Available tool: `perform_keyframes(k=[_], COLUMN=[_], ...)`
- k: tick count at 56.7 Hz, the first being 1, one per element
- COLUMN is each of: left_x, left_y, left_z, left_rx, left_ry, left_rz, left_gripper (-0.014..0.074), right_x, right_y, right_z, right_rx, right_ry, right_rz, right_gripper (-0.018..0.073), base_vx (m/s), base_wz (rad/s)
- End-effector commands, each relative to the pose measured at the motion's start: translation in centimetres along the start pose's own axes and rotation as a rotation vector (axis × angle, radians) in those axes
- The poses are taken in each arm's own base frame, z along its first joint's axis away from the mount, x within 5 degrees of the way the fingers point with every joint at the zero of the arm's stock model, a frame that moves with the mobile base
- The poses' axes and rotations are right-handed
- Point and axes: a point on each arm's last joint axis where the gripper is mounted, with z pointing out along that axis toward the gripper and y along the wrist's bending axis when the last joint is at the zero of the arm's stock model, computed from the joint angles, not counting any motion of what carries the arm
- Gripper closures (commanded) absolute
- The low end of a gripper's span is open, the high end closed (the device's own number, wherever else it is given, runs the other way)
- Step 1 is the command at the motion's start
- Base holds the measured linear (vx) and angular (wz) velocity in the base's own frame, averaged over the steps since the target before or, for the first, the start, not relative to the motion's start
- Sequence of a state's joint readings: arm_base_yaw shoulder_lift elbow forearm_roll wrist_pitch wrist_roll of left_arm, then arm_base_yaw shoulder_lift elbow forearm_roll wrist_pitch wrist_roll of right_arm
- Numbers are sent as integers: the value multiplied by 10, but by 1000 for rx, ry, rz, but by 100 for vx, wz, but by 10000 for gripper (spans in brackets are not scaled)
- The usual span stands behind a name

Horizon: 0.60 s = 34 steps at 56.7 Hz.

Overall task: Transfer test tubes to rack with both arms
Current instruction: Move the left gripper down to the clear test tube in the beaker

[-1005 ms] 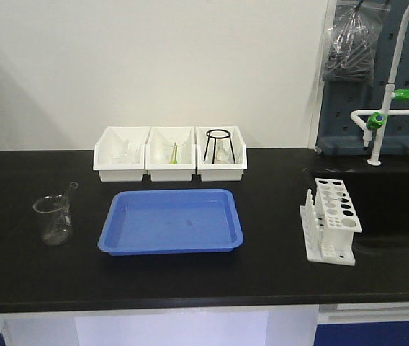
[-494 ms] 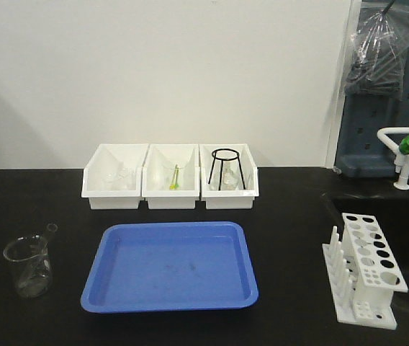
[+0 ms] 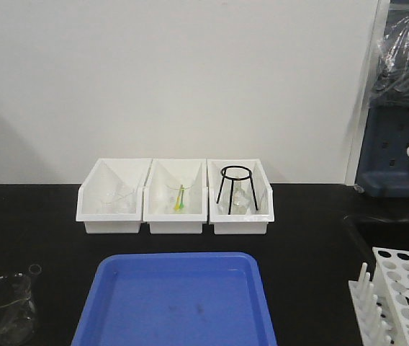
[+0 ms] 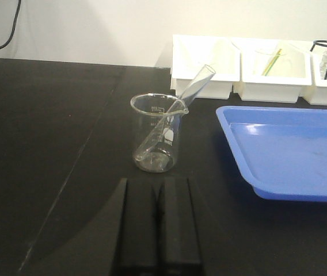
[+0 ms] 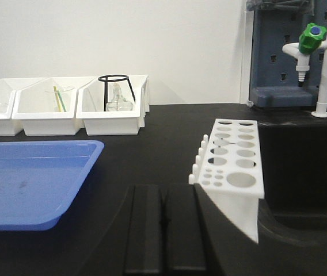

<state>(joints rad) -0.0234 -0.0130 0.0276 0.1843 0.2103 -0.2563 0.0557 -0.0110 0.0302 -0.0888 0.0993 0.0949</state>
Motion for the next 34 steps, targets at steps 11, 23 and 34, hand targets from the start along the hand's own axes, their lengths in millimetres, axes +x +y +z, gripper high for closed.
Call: perform_keyframes(k=[11,23,34], left_x=[-16,-16,-16], left_y=[-3,-3,-3], left_z=[-3,-3,-3], left_rx=[23,23,23], left_ry=[-109,-109,-109], left_rz=[-9,-9,-9], left_gripper=[601,601,601], right_x=[-3,-3,-3], right_y=[0,0,0], right_z=[0,0,0], right_rx=[1,1,1], right_ry=[-77,-77,-77], right_rz=[-12,-12,-12], right_gripper=[568,568,568], base_vx=[17,14,13], base_wz=[3,2,1])
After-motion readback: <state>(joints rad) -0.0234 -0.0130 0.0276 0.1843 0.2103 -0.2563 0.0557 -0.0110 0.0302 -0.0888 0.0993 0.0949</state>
